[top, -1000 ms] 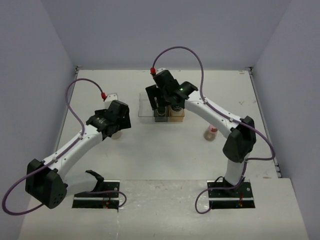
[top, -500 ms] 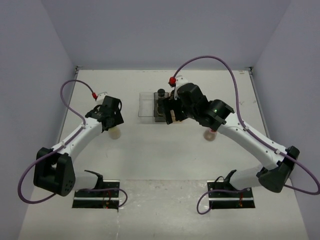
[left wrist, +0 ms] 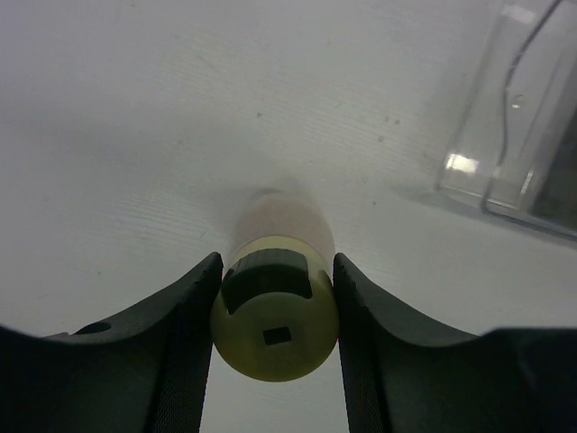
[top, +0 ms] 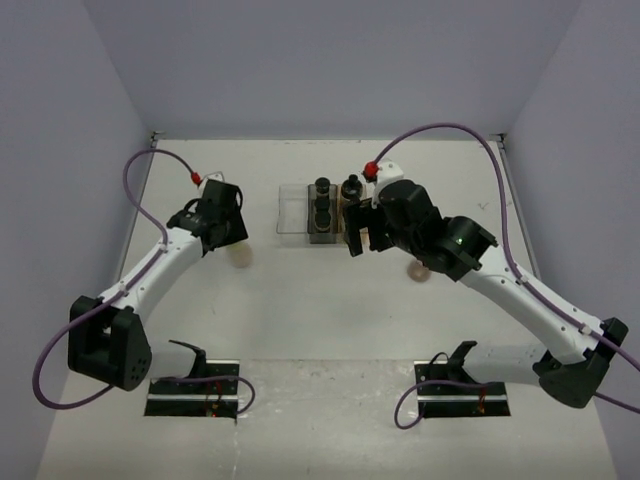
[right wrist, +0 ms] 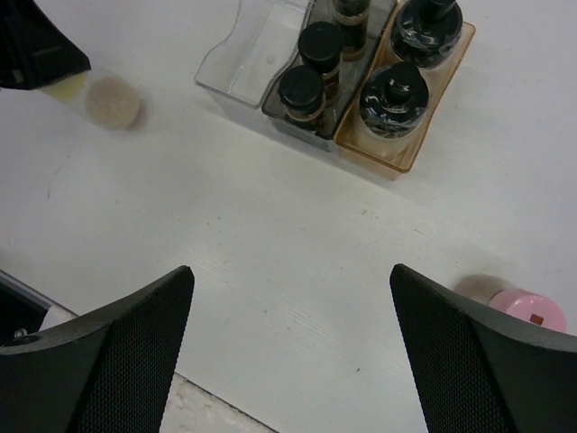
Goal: Organize the condiment bottles
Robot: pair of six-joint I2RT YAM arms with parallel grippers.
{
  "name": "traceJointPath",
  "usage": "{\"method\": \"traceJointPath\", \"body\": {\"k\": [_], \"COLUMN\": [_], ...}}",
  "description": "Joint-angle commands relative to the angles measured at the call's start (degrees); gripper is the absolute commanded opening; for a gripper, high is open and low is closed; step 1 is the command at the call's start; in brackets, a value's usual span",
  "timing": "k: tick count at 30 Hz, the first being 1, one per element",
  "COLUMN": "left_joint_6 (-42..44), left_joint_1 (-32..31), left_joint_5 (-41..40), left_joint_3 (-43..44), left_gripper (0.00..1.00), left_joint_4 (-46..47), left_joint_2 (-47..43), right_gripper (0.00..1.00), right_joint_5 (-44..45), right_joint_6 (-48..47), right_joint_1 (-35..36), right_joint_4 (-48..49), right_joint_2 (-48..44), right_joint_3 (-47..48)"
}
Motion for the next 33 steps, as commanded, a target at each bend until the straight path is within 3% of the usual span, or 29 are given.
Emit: {"method": "traceJointPath", "body": {"k": [1, 8, 12, 18, 25, 33], "left_joint_6": [4.61, 7.25, 8.65, 8.83, 9.27, 8.92], "left_joint_1": [-0.02, -1.51, -3.44, -5.29, -6.52, -7.93], "left_joint_5": [4.39, 7.03, 8.09, 8.62, 8.71, 8.09], "left_joint_3": [10.37, 29.72, 39.30, 51.70, 54.70, 48.47], "left_gripper": [0.00, 0.00, 0.00, 0.00, 0.00, 0.00], "left_joint_4": [1.61, -2.08, -2.96, -5.16, -5.34, -1.21], "left_joint_2": [-1.83, 8.60, 16.61, 29.45, 37.89, 40.10], "right_gripper": [0.92, 0.94, 0.97, 0.98, 0.98, 0.98], "right_joint_5": [4.01, 5.07, -0.02, -1.61, -0.38, 0.50], "right_joint_6": [3.48, 6.74, 7.45, 8.41, 9.29, 9.82], "right_joint_1": [-1.23, -7.11, -16.67, -22.22, -25.49, -27.42], "right_joint_4": [-1.38, -4.63, -5.78, -8.24, -8.06, -5.96], "right_joint_2": [-3.43, -13.54, -19.07, -18.91, -18.03, -14.08], "right_joint_3": [-3.58, -10.89, -15.18, -19.50, -21.35, -22.31]}}
